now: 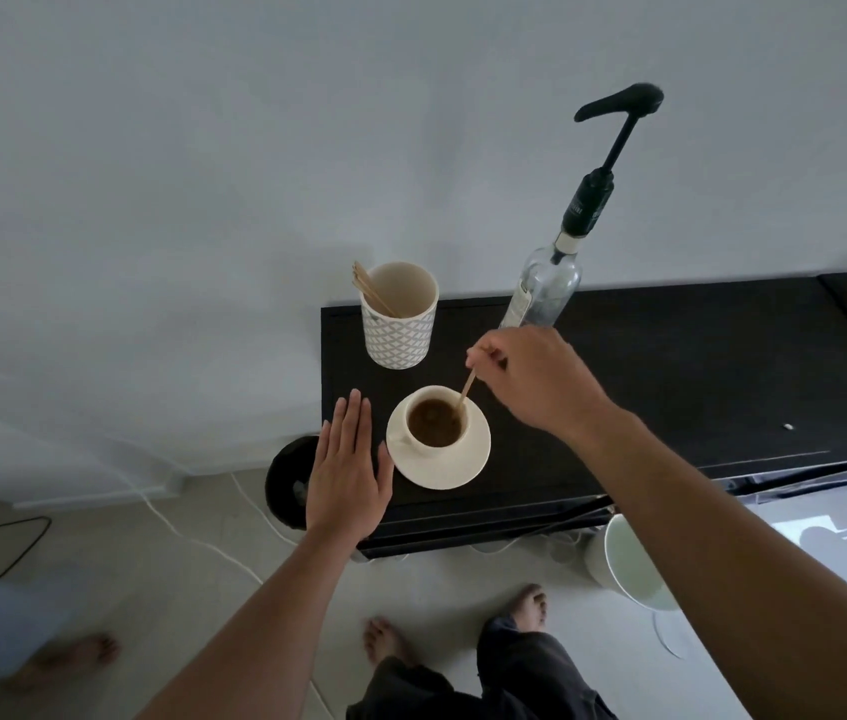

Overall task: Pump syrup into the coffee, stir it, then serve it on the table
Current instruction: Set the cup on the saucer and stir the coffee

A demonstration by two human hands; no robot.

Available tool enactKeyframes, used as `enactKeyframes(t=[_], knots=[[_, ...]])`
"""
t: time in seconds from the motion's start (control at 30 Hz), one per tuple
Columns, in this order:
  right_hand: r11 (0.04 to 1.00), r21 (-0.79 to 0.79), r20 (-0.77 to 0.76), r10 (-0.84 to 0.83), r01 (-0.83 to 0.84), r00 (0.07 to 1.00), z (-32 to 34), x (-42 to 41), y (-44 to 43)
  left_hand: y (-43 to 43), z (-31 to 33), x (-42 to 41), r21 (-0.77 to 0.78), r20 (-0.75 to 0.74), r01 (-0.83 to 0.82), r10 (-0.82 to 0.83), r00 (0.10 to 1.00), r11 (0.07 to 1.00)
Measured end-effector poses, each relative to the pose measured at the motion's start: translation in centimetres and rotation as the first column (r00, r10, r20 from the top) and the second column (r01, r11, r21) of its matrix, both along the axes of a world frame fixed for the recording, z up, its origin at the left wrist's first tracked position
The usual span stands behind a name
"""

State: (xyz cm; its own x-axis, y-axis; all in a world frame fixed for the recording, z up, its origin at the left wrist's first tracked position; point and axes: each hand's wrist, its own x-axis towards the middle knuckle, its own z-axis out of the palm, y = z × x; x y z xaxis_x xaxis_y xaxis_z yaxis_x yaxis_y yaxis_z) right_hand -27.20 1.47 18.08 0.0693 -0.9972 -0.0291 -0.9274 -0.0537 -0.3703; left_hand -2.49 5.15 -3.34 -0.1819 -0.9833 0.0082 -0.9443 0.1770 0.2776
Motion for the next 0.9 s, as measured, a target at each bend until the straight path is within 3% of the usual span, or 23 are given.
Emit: enactKeyframes(t=[0.13, 0.6, 0.77, 0.83, 0.9], knots=[[0.997, -0.024, 0.167, -0.064, 0.069, 0.984, 0.3, -0.6, 0.1, 0.0, 0.1, -0.1, -0.012, -0.02, -0.003, 0.003, 1.0, 1.0], [0.998, -0.002, 0.219, -0.065, 0.067, 0.973, -0.2, -0.4, 0.7, 0.0, -0.1, 0.0, -0.03, -0.032, -0.003, 0.002, 0.999, 1.0], [0.99, 0.064, 0.275, -0.136, 0.123, 0.952, -0.3, -0.4, 0.6, -0.1, 0.1, 0.5, -0.019, -0.167, -0.004, 0.0, 0.986, 1.0], [0.987, 0.081, 0.293, -0.158, 0.14, 0.943, -0.5, -0.5, 0.7, -0.3, 0.6, 0.4, 0.007, -0.289, -0.042, 0.042, 0.956, 0.999], [0.982, 0.104, 0.305, -0.182, 0.158, 0.935, -0.7, -0.8, 0.7, -0.6, 1.6, 0.4, 0.102, -0.469, -0.127, 0.16, 0.869, 0.987]])
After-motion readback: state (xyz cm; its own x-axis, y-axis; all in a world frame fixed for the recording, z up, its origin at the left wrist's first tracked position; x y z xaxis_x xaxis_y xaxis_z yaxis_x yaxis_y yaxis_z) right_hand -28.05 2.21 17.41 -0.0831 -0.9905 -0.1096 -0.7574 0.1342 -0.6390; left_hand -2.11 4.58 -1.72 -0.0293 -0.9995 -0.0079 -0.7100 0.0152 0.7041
